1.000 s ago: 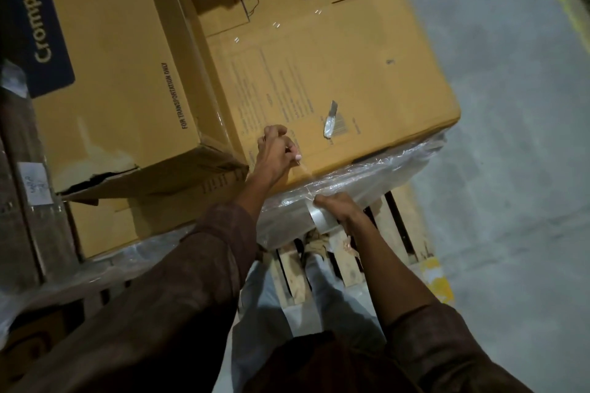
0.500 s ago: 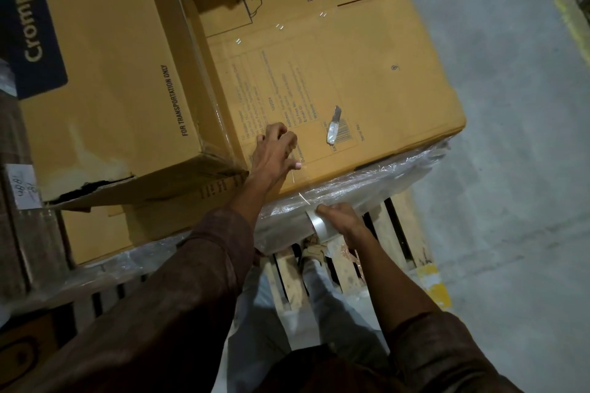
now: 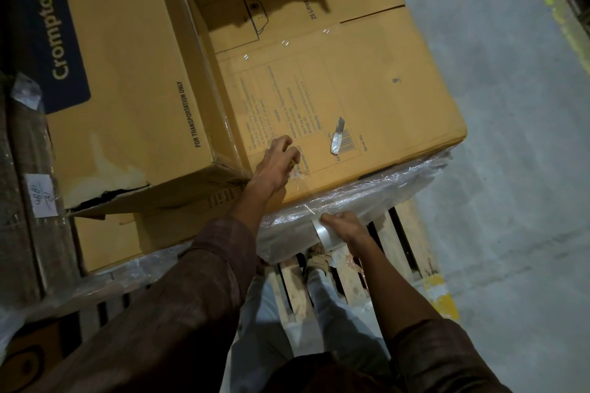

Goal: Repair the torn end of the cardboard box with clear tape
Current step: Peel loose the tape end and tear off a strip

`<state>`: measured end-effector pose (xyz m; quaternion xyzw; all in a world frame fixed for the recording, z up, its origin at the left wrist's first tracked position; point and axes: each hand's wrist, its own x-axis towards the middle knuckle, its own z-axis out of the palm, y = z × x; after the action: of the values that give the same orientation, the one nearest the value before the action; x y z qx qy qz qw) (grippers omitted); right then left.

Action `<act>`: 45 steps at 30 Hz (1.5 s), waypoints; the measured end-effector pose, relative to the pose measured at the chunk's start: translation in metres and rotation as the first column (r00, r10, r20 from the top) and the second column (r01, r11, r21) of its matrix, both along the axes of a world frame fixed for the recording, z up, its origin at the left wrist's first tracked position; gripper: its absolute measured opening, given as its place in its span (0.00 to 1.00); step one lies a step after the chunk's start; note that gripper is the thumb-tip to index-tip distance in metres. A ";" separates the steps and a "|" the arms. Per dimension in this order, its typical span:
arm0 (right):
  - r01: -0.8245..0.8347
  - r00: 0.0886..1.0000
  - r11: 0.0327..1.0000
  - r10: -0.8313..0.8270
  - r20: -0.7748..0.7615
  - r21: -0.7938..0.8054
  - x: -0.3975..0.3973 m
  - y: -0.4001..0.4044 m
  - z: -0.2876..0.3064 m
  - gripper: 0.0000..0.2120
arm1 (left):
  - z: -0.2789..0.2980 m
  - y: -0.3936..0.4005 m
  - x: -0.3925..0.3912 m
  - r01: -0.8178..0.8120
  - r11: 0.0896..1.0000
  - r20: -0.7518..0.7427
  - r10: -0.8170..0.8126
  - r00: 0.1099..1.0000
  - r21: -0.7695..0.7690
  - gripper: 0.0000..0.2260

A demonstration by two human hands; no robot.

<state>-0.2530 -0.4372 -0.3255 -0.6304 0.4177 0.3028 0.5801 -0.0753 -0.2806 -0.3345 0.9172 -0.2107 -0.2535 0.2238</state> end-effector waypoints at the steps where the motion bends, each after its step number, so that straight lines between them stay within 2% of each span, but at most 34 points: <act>1: 0.005 1.000 1.000 -0.005 -0.004 -0.001 0.000 0.000 0.000 0.18 | 0.003 0.000 -0.002 0.023 1.000 0.027 -0.024 0.999 0.004 0.13; 3: -0.001 1.000 1.000 0.001 -0.013 -0.001 0.001 0.000 0.003 0.18 | 0.011 0.002 -0.015 0.035 0.999 0.132 -0.036 0.991 0.008 0.07; 4: -0.012 1.000 1.000 0.012 -0.015 -0.004 0.001 0.000 0.007 0.17 | 0.018 0.002 -0.025 -0.011 1.000 0.181 0.012 0.983 -0.004 0.04; 6: -0.019 1.000 1.000 0.019 -0.017 -0.006 0.001 0.001 0.009 0.17 | 0.021 0.005 -0.049 -0.134 0.991 0.230 0.129 0.965 0.006 0.11; 8: -0.019 1.000 1.000 0.019 -0.023 -0.007 0.001 0.000 0.009 0.17 | 0.019 0.008 -0.075 -0.222 0.974 0.126 0.215 0.968 0.039 0.20; 10: -0.027 0.999 1.000 0.027 -0.048 0.001 0.002 -0.001 0.010 0.16 | 0.012 0.010 -0.098 -0.303 0.952 -0.152 0.306 0.940 0.045 0.25; 11: -0.024 0.998 1.000 0.024 -0.061 0.005 0.002 -0.002 0.010 0.16 | 0.008 0.009 -0.108 -0.358 0.933 -0.323 0.351 0.879 0.038 0.26; 12: -0.019 0.997 1.000 0.020 -0.077 0.007 0.004 -0.002 0.010 0.16 | 0.007 0.008 -0.116 -0.438 0.898 -0.483 0.403 0.778 0.043 0.25; 14: 0.011 0.994 1.000 -0.008 -0.106 0.026 0.007 0.000 0.011 0.18 | 0.007 0.002 -0.126 -0.643 0.760 -0.730 0.494 0.472 0.099 0.20; 15: 0.041 0.992 0.998 -0.035 -0.124 0.044 0.007 0.000 0.008 0.20 | 0.006 -0.001 -0.129 -0.719 0.683 -0.799 0.502 0.332 0.130 0.19; 16: 0.072 0.988 0.996 -0.064 -0.141 0.059 0.008 0.000 0.004 0.22 | 0.006 -0.005 -0.131 -0.769 0.622 -0.833 0.498 0.239 0.151 0.18; 18: 0.117 0.982 0.990 -0.104 -0.158 0.078 0.009 0.000 -0.003 0.18 | 0.001 -0.010 -0.132 -0.826 0.539 -0.858 0.491 0.150 0.164 0.13; 21: 0.189 0.968 0.981 -0.180 -0.176 0.034 0.012 -0.002 -0.002 0.10 | -0.007 -0.013 -0.135 -0.865 0.469 -0.861 0.500 0.095 0.177 0.07; 25: 0.268 0.947 0.957 -0.282 -0.152 -0.109 0.013 -0.006 -0.013 0.09 | -0.009 -0.015 -0.143 -0.897 0.408 -0.885 0.463 0.043 0.170 0.07; 27: 0.217 0.968 0.933 -0.244 -0.059 -0.286 0.016 -0.006 -0.011 0.09 | -0.010 -0.013 -0.148 -0.908 0.386 -0.889 0.457 0.031 0.167 0.11; 29: 0.200 0.980 0.840 -0.170 0.106 -0.504 0.028 -0.009 -0.002 0.07 | -0.010 -0.012 -0.151 -0.916 0.360 -0.894 0.448 0.004 0.176 0.13; 30: 0.230 0.969 0.800 -0.139 0.202 -0.554 0.037 -0.010 0.003 0.06 | -0.009 -0.013 -0.151 -0.921 0.344 -0.899 0.437 -0.016 0.184 0.13; 32: 0.301 0.932 0.779 -0.117 0.344 -0.550 0.063 -0.015 0.008 0.08 | -0.007 -0.015 -0.148 -0.922 0.328 -0.908 0.414 -0.055 0.206 0.13; 34: 0.318 0.914 0.792 -0.109 0.391 -0.522 0.090 -0.019 0.009 0.10 | -0.007 -0.016 -0.143 -0.910 0.338 -0.912 0.399 -0.093 0.241 0.12; 37: 0.316 0.912 0.784 -0.095 0.400 -0.534 0.123 -0.023 0.005 0.14 | -0.009 -0.016 -0.136 -0.886 0.371 -0.909 0.400 -0.119 0.279 0.11; 40: 0.255 0.946 0.721 -0.047 0.322 -0.645 0.142 -0.020 0.003 0.17 | -0.011 -0.018 -0.131 -0.875 0.390 -0.895 0.434 -0.102 0.289 0.11; 42: 0.187 0.970 0.685 -0.017 0.242 -0.704 0.150 -0.018 0.001 0.15 | -0.011 -0.020 -0.130 -0.873 0.387 -0.882 0.462 -0.096 0.298 0.09; 45: 0.114 0.971 0.707 0.071 0.230 -0.698 0.151 -0.022 -0.002 0.09 | -0.012 -0.023 -0.130 -0.879 0.352 -0.875 0.465 -0.133 0.321 0.09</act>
<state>-0.1022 -0.4588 -0.3270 -0.8308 0.4359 0.0348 0.3443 -0.2050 -0.3038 -0.3461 0.5115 0.4268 -0.4846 0.5670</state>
